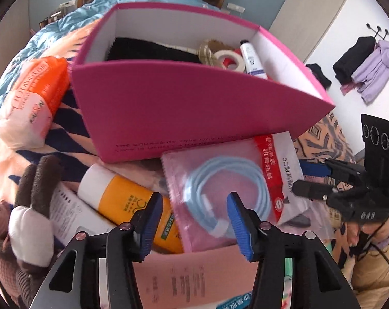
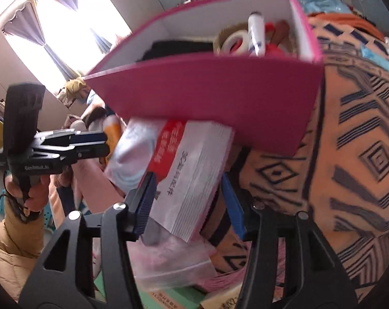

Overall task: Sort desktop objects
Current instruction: 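Carry the pink bag with the right gripper over the pink box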

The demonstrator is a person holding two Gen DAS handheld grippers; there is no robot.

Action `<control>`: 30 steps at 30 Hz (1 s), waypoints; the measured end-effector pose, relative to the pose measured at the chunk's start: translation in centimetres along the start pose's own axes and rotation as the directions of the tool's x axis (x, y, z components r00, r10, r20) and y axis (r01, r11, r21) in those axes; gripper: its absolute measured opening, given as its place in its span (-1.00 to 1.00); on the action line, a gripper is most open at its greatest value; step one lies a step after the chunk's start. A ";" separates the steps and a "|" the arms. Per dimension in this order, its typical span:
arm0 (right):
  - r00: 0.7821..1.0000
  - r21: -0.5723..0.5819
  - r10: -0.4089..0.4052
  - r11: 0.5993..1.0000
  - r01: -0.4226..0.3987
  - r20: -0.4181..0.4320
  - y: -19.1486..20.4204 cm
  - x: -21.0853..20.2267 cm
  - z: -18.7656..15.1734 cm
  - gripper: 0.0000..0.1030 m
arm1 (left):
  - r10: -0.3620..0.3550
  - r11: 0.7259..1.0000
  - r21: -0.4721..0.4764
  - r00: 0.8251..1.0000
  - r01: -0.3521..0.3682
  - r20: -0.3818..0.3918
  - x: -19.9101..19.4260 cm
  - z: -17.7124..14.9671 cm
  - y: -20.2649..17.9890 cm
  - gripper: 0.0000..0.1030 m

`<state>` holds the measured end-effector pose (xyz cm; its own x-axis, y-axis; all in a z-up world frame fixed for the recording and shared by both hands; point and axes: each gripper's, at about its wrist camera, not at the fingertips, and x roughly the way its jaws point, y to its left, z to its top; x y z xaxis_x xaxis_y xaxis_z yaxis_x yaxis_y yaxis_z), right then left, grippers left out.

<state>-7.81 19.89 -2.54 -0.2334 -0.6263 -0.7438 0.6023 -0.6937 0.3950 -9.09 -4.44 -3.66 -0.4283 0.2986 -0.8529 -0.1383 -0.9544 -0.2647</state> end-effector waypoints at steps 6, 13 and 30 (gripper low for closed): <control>1.000 -0.061 -0.004 0.998 0.003 -0.004 1.2 1.3 0.3 -0.41 | -0.002 1.000 -0.005 1.000 0.002 -0.016 0.3 0.3 0.3 0.23; 0.998 -0.064 -0.057 0.996 0.057 0.004 0.0 1.3 -0.3 -0.64 | 0.002 0.998 0.059 0.998 0.002 -0.056 1.1 1.1 -0.7 0.55; 1.000 -0.033 0.014 0.999 -0.013 0.018 0.3 1.1 -0.8 -0.66 | -0.041 0.999 0.027 0.998 0.042 -0.038 0.6 0.6 -1.1 -0.35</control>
<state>-7.28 19.29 -3.63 -0.2384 -0.6420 -0.7287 0.6306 -0.6730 0.3866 -9.72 -3.17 -3.55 -0.3876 0.3373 -0.8579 -0.1800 -0.9404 -0.2884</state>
